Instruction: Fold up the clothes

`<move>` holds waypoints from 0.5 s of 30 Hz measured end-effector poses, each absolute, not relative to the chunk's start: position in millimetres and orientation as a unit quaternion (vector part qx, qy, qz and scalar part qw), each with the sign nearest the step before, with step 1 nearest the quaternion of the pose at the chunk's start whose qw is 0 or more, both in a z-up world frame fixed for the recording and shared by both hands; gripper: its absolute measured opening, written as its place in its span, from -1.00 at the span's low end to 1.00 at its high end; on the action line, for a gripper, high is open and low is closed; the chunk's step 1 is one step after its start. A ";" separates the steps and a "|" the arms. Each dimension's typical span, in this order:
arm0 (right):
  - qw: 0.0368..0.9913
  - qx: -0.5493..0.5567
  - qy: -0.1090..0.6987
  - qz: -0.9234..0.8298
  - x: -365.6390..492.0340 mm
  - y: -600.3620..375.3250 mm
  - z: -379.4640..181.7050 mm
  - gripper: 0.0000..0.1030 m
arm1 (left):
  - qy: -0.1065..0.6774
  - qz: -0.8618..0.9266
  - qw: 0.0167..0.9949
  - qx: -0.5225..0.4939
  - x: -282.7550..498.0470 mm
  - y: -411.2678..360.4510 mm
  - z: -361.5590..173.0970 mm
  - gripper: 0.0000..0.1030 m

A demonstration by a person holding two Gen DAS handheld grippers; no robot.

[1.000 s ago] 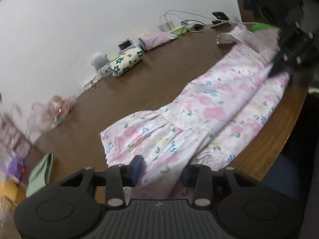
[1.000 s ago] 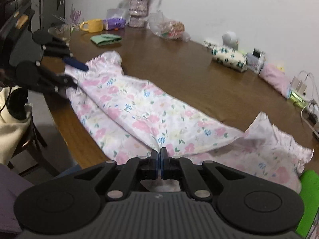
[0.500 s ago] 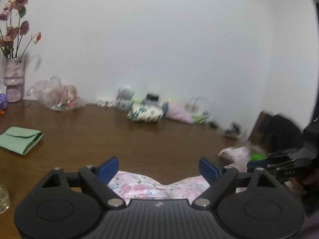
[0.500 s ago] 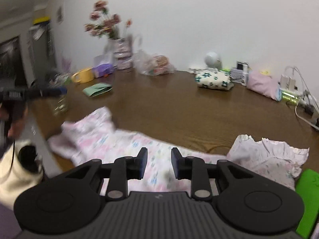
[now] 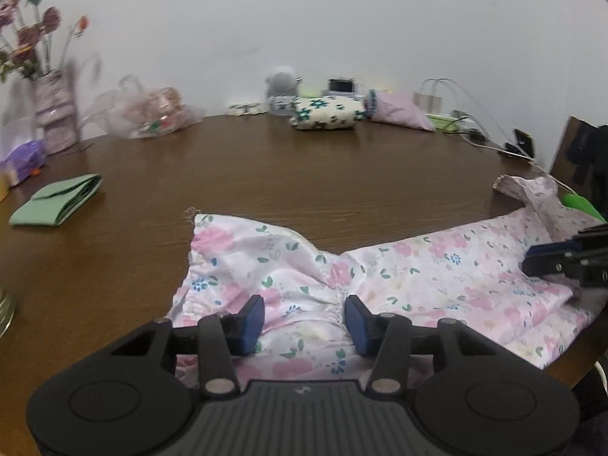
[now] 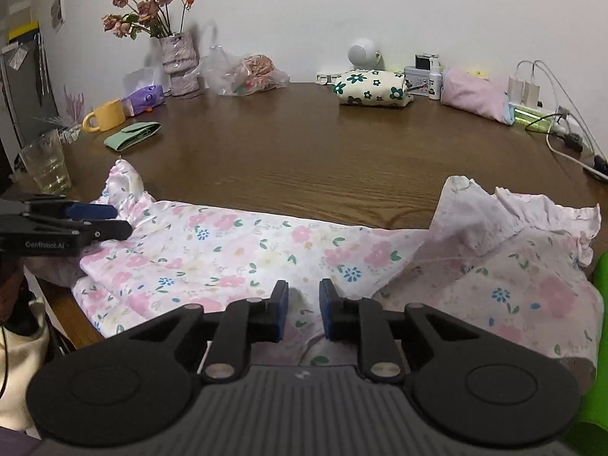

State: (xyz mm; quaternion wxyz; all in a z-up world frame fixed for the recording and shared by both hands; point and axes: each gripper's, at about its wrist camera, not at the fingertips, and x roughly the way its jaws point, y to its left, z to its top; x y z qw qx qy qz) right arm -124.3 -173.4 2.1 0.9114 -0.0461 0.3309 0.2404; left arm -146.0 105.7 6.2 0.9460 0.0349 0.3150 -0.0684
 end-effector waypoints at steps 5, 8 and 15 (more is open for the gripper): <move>0.913 -0.059 0.327 0.236 -122.5 -168.0 3.2 -0.64 | 0.248 -0.033 0.967 0.038 -145.4 87.7 47.1 -0.04; 0.916 -0.055 0.323 0.233 -120.8 -168.5 2.5 -0.62 | 0.256 -0.061 0.964 0.036 -125.5 71.8 44.6 0.05; 0.932 -0.012 0.285 0.223 -127.8 -193.0 25.8 -0.02 | 0.316 -0.077 0.945 0.036 -100.5 55.4 -2.8 0.06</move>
